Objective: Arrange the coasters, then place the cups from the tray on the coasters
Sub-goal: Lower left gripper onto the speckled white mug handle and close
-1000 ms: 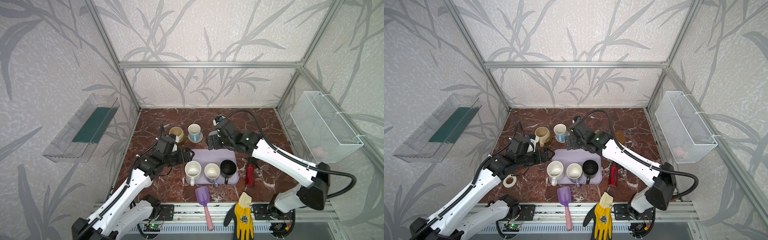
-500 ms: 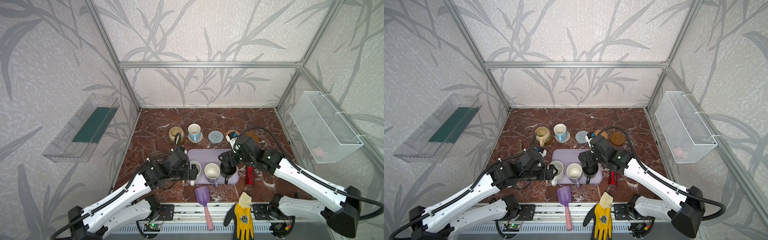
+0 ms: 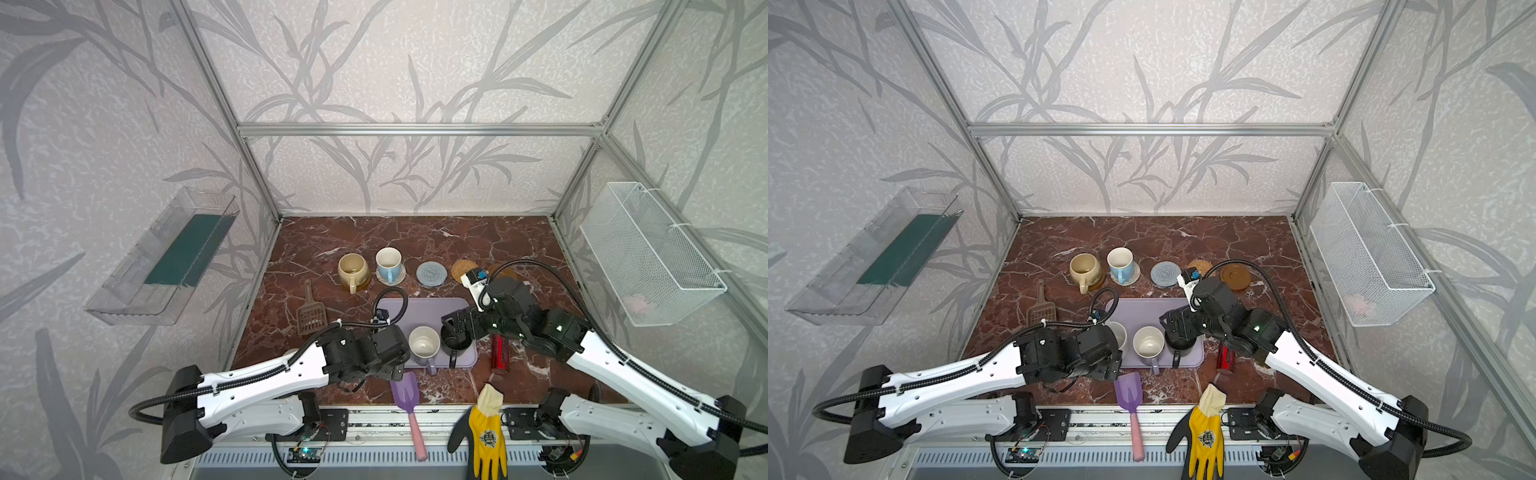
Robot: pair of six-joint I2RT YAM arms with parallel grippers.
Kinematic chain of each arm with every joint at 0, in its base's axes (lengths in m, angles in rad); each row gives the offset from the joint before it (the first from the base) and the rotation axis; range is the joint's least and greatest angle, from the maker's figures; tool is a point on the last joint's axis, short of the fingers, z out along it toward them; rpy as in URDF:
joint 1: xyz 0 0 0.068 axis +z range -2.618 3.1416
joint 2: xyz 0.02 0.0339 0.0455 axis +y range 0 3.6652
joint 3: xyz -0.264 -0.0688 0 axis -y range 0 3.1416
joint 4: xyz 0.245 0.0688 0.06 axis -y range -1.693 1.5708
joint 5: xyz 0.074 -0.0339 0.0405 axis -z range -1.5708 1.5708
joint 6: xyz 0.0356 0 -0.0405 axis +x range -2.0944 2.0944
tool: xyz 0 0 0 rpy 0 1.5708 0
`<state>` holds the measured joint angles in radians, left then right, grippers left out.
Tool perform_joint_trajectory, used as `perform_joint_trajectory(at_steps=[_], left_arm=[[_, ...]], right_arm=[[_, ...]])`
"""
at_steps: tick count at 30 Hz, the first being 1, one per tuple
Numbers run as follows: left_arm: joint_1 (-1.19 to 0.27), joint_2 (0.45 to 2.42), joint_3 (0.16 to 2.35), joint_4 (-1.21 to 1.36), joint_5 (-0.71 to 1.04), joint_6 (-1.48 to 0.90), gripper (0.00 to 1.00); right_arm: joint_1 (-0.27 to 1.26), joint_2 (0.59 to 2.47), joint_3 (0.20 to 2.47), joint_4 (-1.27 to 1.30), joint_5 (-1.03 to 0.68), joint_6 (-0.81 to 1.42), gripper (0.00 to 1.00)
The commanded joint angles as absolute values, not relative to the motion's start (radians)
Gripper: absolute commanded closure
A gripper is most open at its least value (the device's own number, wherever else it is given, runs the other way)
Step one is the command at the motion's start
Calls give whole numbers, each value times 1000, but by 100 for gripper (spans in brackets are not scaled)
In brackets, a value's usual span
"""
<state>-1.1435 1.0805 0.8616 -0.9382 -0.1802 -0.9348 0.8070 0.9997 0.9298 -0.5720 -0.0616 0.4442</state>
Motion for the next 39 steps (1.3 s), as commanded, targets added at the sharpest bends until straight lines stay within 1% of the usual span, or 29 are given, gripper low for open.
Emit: perform_joint_trajectory(at_steps=[1, 7, 12, 16, 21, 25, 31, 33, 35, 39], left_arm=[[-1150, 1064, 833, -946, -232, -986, 1], [-1149, 1031, 780, -915, -238, -994, 1], [-1149, 1025, 745, -870, -266, -983, 7], [-1149, 1042, 746, -884, -285, -975, 12], [-1149, 1053, 734, -849, -260, -975, 15], [-1148, 1087, 715, -820, -258, -980, 28], [-1146, 1119, 703, -786, -271, -990, 37], [-1141, 1131, 696, -767, -272, -991, 43], [-1141, 1146, 696, -757, -270, -992, 45], [-1141, 1168, 698, -747, -264, -991, 57]], right_arm=[[813, 999, 918, -562, -72, 446, 1], [819, 1039, 919, -545, -94, 453, 1], [830, 1062, 925, -529, -96, 459, 1], [837, 1082, 907, -499, -96, 469, 1], [842, 1113, 909, -500, -96, 463, 1], [842, 1109, 902, -498, -85, 462, 1], [842, 1105, 907, -503, -82, 465, 1], [842, 1102, 907, -501, -81, 465, 1], [842, 1097, 905, -499, -80, 468, 1], [843, 1082, 895, -492, -78, 475, 1]])
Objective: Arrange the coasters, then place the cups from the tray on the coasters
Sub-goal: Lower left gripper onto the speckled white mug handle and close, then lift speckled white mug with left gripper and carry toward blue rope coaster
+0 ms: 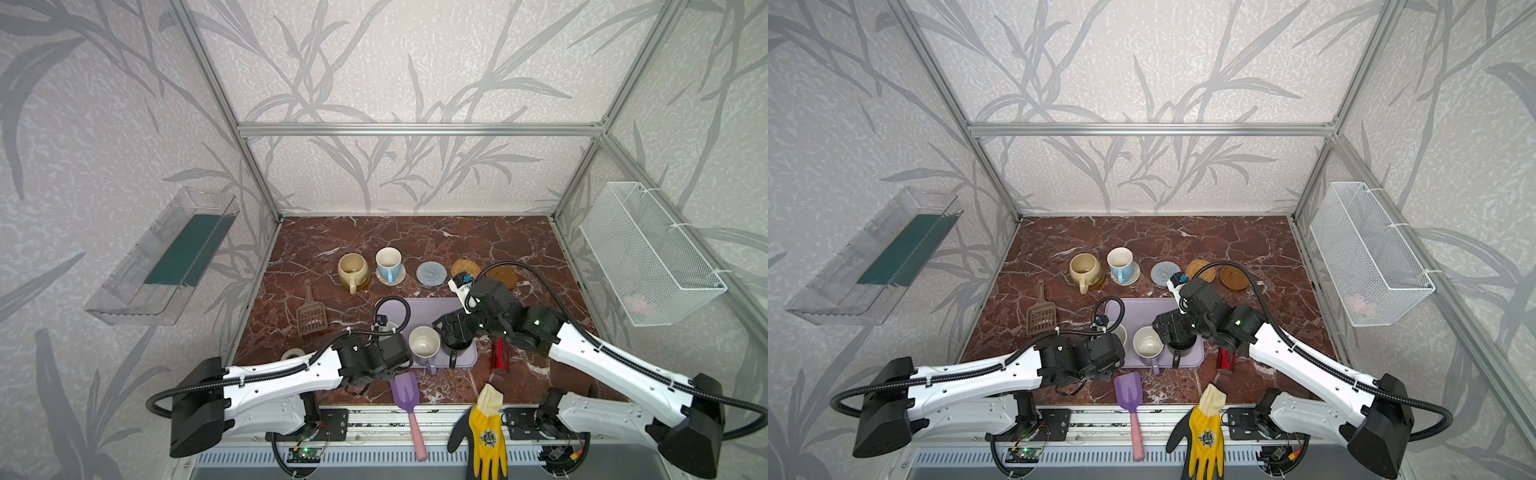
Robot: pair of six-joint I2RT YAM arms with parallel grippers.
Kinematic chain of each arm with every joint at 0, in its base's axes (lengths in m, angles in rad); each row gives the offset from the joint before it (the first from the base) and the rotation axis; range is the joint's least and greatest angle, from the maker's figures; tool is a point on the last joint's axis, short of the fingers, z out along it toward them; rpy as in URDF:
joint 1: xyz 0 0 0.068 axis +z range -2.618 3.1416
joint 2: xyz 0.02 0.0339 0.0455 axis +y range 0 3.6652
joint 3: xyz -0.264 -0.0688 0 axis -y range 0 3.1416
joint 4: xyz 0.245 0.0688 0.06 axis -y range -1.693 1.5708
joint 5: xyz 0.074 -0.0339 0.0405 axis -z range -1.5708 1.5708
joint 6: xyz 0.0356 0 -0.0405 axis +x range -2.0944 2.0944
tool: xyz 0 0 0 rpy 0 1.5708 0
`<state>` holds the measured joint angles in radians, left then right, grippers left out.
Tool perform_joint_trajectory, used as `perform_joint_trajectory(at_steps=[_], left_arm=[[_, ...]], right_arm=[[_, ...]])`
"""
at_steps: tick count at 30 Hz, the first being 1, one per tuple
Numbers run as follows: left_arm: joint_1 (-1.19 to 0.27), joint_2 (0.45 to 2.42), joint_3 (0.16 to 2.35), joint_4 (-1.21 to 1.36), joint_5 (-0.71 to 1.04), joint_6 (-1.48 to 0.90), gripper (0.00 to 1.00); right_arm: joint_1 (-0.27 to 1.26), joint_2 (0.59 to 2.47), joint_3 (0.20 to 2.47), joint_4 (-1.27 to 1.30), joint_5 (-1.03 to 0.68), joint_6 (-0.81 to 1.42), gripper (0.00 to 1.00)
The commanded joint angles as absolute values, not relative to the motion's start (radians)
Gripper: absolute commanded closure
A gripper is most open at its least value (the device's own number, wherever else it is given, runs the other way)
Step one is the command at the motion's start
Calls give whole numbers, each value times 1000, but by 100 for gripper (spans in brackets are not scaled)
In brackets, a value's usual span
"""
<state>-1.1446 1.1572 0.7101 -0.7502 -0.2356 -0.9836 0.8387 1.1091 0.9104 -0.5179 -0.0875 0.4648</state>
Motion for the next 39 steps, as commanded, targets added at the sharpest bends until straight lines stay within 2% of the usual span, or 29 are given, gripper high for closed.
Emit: perform_joint_trajectory(at_steps=[1, 12, 15, 20, 27, 39], left_arm=[[-1141, 1171, 696, -747, -264, -995, 59], [-1141, 1175, 716, -754, -266, -981, 95], [-1141, 1185, 726, -760, -265, -973, 100], [-1141, 1190, 743, -779, -273, -973, 100], [-1142, 1172, 770, -812, -284, -979, 100], [-1141, 1084, 794, -830, -314, -965, 100]], right_arm=[[842, 1079, 891, -492, -75, 475, 1], [842, 1051, 867, -487, -71, 477, 1], [842, 1043, 861, -486, -63, 479, 1], [842, 1034, 859, -478, -81, 467, 1], [843, 1063, 854, -401, -242, 422, 0], [842, 1095, 850, -362, -233, 420, 1]])
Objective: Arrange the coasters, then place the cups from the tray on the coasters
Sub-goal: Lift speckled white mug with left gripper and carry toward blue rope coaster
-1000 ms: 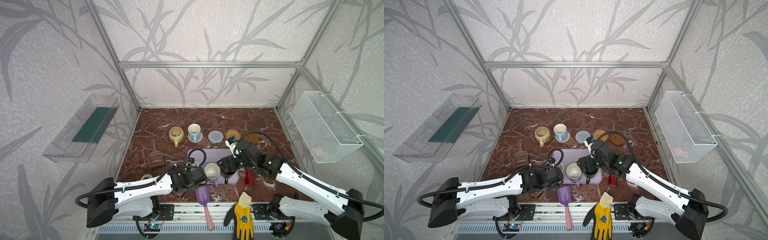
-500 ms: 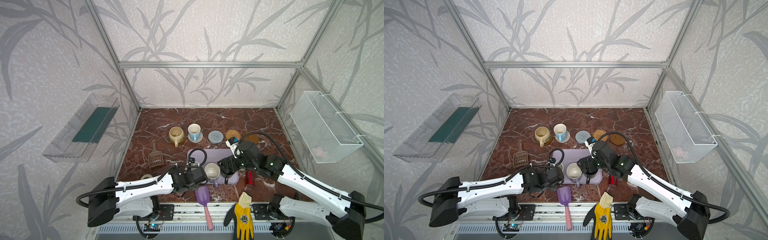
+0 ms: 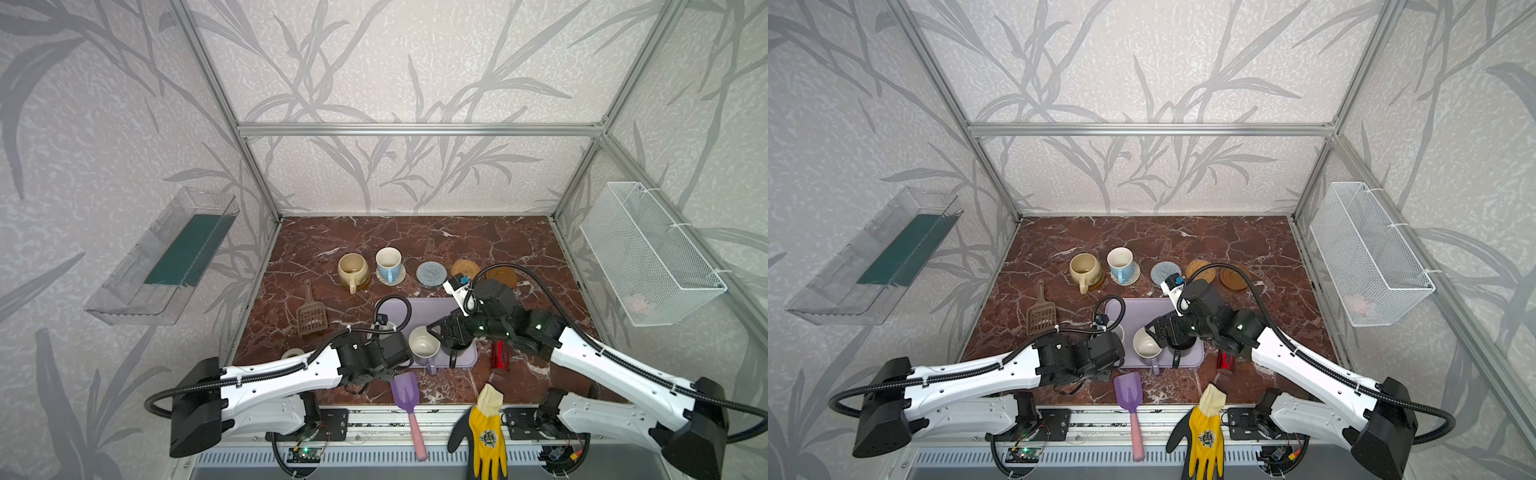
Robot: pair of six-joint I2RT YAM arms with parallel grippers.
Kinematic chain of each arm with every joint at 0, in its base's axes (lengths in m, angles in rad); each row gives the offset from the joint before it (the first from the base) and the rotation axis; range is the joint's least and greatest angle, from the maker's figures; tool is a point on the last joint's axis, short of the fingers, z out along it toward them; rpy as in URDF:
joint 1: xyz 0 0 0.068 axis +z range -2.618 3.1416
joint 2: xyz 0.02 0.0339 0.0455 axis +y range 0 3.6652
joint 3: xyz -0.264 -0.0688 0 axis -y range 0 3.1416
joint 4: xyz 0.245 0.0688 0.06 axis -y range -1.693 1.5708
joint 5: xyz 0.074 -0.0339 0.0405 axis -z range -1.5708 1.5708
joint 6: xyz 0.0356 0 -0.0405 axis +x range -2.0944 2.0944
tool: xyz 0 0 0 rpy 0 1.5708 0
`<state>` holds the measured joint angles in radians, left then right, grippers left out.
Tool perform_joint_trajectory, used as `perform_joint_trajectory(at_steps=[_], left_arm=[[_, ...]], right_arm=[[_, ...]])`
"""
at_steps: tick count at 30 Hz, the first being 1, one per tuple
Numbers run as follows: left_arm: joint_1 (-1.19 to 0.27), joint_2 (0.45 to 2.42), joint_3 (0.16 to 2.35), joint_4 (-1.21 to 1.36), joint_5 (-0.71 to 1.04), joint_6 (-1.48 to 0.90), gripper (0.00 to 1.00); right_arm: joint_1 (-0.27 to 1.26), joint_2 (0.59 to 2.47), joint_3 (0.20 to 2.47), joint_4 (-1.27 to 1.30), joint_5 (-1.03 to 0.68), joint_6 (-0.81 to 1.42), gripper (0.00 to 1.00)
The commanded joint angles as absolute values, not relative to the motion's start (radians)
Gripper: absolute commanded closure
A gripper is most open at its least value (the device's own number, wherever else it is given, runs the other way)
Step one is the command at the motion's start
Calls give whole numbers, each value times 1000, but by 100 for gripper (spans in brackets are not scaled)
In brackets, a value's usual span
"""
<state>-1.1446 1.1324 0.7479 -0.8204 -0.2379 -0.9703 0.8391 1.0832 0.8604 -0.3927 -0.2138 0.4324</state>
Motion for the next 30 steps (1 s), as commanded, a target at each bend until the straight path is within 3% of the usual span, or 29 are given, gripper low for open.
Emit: perform_joint_trajectory(at_steps=[1, 14, 30], left_arm=[[-1141, 1077, 798, -834, -312, -964, 100], [-1128, 1090, 942, -926, -351, -891, 100], [-968, 1289, 1281, -899, -291, -632, 100]], right_arm=[[842, 1098, 849, -358, -237, 419, 1], [839, 1113, 840, -302, -242, 433, 0], [734, 1090, 887, -313, -214, 464, 1]])
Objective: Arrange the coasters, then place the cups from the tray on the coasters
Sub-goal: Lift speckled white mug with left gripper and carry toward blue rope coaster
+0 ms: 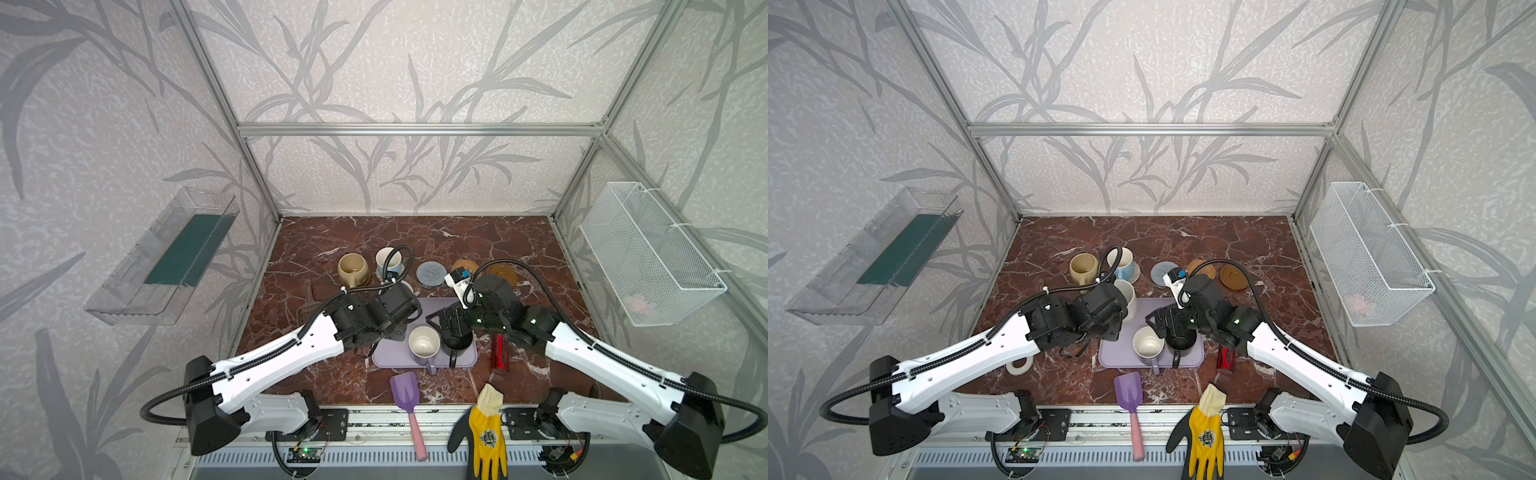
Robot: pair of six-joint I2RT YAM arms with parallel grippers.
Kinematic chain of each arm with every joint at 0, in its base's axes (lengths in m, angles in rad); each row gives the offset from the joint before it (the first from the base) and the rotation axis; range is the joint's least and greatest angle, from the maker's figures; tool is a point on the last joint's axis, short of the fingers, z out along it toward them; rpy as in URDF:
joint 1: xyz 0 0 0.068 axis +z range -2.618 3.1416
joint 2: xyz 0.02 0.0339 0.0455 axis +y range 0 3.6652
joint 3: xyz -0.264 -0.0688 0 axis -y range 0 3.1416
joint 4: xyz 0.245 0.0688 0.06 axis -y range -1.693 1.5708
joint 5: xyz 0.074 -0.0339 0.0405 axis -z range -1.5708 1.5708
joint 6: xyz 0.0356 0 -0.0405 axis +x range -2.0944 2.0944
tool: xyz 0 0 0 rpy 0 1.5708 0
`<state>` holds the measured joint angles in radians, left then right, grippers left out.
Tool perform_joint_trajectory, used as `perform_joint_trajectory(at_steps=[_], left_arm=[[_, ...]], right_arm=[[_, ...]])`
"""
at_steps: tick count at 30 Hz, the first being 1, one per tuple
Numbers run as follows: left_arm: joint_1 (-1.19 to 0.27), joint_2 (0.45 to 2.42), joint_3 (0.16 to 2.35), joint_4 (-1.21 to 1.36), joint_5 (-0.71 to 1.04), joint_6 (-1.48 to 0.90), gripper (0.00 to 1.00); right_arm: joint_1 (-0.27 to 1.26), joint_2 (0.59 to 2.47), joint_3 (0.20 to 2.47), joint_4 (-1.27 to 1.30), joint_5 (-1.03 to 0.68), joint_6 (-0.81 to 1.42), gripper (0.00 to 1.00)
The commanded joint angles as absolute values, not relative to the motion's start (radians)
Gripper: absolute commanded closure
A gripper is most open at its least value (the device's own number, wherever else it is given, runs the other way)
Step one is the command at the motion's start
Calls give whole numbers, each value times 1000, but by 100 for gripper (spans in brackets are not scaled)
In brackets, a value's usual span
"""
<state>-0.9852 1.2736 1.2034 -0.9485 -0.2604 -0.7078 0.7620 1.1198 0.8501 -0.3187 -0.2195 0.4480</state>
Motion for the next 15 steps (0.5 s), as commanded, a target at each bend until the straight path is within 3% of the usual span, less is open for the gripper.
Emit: perform_joint_trajectory(at_steps=[1, 15], left_arm=[[-960, 1310, 1302, -892, -282, -622, 100], [-907, 1602, 1566, -801, -268, -506, 100]], right_arm=[[716, 1084, 888, -320, -206, 472, 1], [445, 1040, 872, -370, -378, 462, 1]])
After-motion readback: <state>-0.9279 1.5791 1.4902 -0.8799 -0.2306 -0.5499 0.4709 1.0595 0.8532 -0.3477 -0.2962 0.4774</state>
